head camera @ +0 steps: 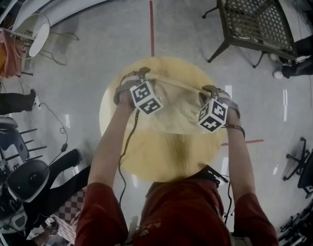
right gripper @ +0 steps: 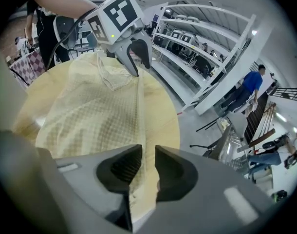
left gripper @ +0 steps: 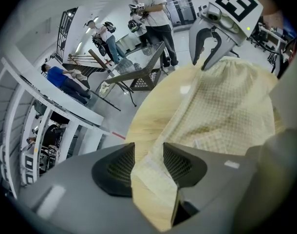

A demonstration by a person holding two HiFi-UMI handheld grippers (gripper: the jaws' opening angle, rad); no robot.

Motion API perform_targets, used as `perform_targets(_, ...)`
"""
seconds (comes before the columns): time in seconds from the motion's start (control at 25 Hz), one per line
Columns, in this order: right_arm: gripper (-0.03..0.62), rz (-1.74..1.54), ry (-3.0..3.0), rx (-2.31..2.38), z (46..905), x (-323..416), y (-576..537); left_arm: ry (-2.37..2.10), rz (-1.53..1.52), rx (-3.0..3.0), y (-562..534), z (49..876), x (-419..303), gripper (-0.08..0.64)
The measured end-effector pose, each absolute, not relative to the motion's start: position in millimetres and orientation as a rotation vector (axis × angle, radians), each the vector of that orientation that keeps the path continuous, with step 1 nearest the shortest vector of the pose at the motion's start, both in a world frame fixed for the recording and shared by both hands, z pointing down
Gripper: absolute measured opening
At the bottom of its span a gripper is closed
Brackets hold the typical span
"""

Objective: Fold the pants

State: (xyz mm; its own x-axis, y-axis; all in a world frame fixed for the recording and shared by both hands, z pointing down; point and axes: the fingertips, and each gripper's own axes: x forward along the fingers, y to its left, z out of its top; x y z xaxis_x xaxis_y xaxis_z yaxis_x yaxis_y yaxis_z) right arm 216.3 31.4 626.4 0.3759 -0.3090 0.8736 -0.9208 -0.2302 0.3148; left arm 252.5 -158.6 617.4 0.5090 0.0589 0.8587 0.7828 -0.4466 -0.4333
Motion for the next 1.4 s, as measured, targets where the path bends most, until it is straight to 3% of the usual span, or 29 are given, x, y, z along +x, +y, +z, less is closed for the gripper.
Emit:
perform_targets(0.52, 0.089, 0.687, -1.169, 1.754, 581, 198, -9, -0.554, -0.875, -2.08, -168, 554, 224, 0.196)
perform_targets(0.68, 0.089, 0.614, -1.229, 1.712, 570, 186, -39, -0.439, -0.747, -2.329, -175, 520, 205, 0.161)
perform_targets(0.92, 0.089, 0.516, -1.318, 1.591, 568, 164, -80, -0.198, -0.454, -2.669, -177, 468, 164, 0.006)
perform_targets(1.4, 0.089, 0.408, -1.4, 1.247, 621, 152, -132, 0.15, -0.252, -2.902, -205, 448, 117, 0.006)
